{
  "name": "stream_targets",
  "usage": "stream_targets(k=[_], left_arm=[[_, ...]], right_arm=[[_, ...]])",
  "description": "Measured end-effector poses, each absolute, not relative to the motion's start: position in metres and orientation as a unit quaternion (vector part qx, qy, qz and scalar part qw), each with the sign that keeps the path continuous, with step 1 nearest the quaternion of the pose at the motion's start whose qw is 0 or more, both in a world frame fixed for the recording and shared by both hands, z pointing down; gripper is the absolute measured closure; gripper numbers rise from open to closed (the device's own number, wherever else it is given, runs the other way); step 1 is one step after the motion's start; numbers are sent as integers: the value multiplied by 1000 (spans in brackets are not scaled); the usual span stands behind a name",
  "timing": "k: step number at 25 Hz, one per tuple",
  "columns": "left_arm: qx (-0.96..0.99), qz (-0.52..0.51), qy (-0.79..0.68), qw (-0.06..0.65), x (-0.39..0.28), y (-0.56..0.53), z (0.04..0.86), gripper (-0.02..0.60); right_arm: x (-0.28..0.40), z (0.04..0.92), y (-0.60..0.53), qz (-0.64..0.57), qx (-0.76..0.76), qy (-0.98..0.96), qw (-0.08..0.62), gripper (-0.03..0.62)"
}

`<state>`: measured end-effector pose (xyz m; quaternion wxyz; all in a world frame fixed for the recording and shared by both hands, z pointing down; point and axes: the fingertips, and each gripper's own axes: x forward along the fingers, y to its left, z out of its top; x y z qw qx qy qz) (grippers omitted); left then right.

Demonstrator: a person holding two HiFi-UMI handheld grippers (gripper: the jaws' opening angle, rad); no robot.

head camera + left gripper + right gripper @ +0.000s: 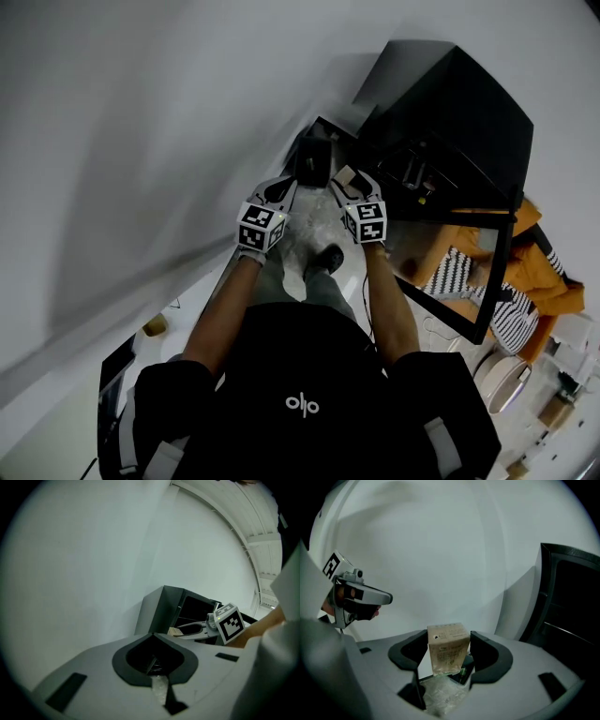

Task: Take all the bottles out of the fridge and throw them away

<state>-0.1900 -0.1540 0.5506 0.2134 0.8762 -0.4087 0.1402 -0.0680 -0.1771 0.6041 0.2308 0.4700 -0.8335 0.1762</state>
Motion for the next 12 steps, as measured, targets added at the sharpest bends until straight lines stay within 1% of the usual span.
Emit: stream_targets(k=[12], left_arm=[[882, 173, -362, 246, -175, -180, 669, 581]], right_arm=[[-72, 729, -250, 194, 477, -820, 249, 303]])
